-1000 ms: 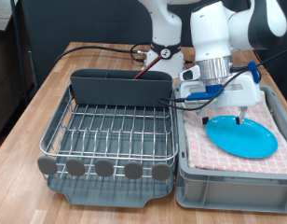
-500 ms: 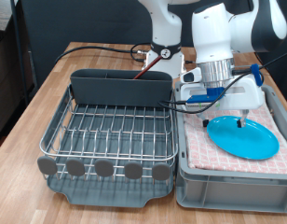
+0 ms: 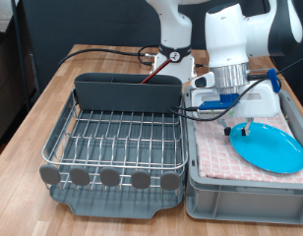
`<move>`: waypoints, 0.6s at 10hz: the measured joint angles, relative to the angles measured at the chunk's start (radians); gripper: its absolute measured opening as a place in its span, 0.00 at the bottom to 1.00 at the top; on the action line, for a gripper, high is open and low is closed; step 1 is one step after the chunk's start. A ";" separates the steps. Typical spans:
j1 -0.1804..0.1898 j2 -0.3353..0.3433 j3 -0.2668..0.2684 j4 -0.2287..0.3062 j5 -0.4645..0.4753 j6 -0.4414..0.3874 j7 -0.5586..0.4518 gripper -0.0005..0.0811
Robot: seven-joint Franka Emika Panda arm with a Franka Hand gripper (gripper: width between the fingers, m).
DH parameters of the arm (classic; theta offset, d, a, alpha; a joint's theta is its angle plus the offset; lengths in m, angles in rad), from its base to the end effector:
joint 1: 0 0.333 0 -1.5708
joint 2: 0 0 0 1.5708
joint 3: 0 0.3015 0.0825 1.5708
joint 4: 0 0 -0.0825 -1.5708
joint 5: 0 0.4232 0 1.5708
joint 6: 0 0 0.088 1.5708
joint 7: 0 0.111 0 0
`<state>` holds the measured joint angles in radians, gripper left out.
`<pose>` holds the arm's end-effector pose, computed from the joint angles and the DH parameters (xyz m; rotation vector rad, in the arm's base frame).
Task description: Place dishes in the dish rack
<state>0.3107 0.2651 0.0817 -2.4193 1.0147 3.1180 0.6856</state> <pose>0.4980 0.1297 0.1764 -2.1594 1.6603 -0.2611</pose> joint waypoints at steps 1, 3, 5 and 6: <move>0.010 0.000 -0.014 0.000 -0.020 -0.004 0.017 0.18; 0.027 0.000 -0.041 0.000 -0.054 -0.017 0.040 0.05; 0.085 0.000 -0.116 -0.001 -0.168 -0.036 0.123 0.04; 0.149 -0.001 -0.198 -0.002 -0.275 -0.059 0.211 0.04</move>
<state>0.4598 0.2638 -0.1168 -2.4213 0.7393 3.0587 0.8968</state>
